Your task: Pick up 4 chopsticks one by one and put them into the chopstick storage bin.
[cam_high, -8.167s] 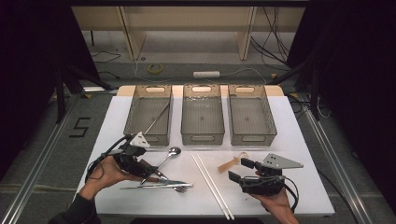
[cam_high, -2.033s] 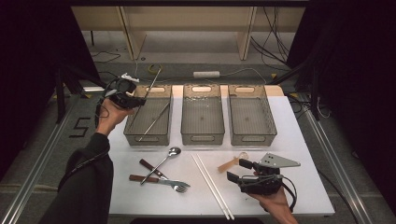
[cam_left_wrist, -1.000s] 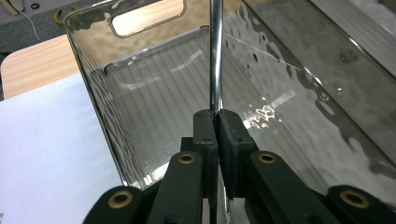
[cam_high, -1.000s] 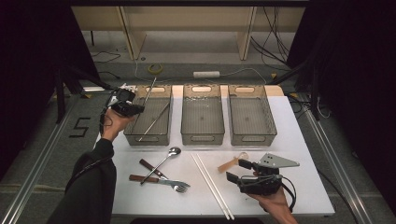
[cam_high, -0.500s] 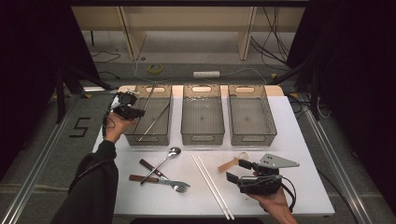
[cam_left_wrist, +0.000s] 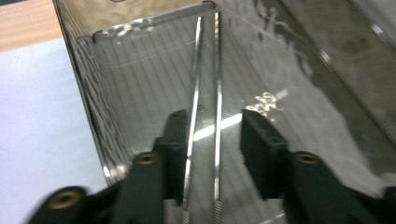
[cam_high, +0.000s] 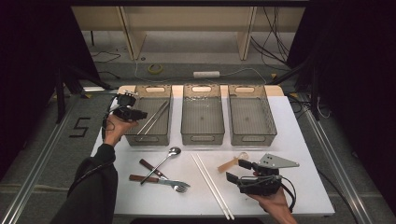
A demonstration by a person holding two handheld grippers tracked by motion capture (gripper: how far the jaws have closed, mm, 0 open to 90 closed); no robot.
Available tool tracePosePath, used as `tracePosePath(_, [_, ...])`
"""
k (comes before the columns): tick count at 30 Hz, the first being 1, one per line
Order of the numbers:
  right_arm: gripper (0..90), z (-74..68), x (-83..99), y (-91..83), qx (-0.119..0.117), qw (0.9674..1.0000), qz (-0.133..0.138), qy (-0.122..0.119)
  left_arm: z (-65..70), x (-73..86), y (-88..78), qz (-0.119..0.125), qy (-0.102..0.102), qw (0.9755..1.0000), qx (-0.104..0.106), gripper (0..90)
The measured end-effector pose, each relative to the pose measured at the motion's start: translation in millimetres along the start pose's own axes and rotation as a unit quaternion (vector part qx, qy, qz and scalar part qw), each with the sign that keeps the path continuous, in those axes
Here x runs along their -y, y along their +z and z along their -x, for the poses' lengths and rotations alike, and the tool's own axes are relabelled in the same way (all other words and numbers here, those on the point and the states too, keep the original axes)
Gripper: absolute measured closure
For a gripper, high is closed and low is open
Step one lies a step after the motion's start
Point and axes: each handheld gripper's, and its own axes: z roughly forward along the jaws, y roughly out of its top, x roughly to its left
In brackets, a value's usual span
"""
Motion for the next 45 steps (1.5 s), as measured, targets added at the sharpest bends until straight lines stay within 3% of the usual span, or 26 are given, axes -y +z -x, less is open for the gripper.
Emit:
tracePosePath(6, [27.7, -2.5, 0.2, 0.2, 0.009, 0.9999, -0.006, -0.006, 12.1, 11.4, -19.4, 0.022, 0.001, 0.9997, 0.013, 42.5])
tracePosePath(9, [27.7, -3.5, 0.6, 0.7, 0.014, 0.9998, -0.009, -0.008, 18.6, 18.8, -30.5, 0.037, 0.000, 0.9989, 0.029, 37.4])
tracePosePath(11, [27.8, -4.7, 0.8, 1.7, 0.019, 0.9997, -0.013, -0.009, 19.8, 23.4, -37.3, 0.047, -0.004, 0.9981, 0.041, 35.5])
tracePosePath(14, [28.7, -7.7, 0.5, 3.6, 0.028, 0.9993, -0.023, -0.011, 21.0, 29.6, -45.8, 0.062, -0.011, 0.9971, 0.041, 32.5])
tracePosePath(18, [29.1, -14.4, 1.1, 6.3, 0.046, 0.9979, -0.040, -0.023, 28.4, 37.8, -54.9, 0.071, 0.007, 0.9962, 0.050, 28.0])
tracePosePath(22, [30.0, -17.9, 2.4, 8.9, 0.058, 0.9963, -0.058, -0.025, 33.7, 44.6, -61.8, 0.090, 0.001, 0.9942, 0.060, 25.4])
tracePosePath(28, [35.4, -21.0, 4.9, 11.1, 0.070, 0.9941, -0.079, -0.025, 48.1, 54.5, -64.3, 0.098, 0.017, 0.9929, 0.065, 22.4])
tracePosePath(33, [41.8, -27.9, 7.5, 12.9, 0.077, 0.9905, -0.108, -0.036, 59.4, 64.8, -65.7, 0.106, 0.032, 0.9917, 0.065, 21.4])
tracePosePath(39, [45.1, -33.9, 12.2, 20.6, 0.073, 0.9819, -0.171, -0.037, 72.3, 81.6, -69.7, 0.118, 0.040, 0.9899, 0.068, 21.0])
tracePosePath(45, [48.8, -38.1, 14.6, 27.0, 0.064, 0.9753, -0.208, -0.039, 80.7, 96.6, -75.5, 0.132, 0.040, 0.9877, 0.074, 21.0])
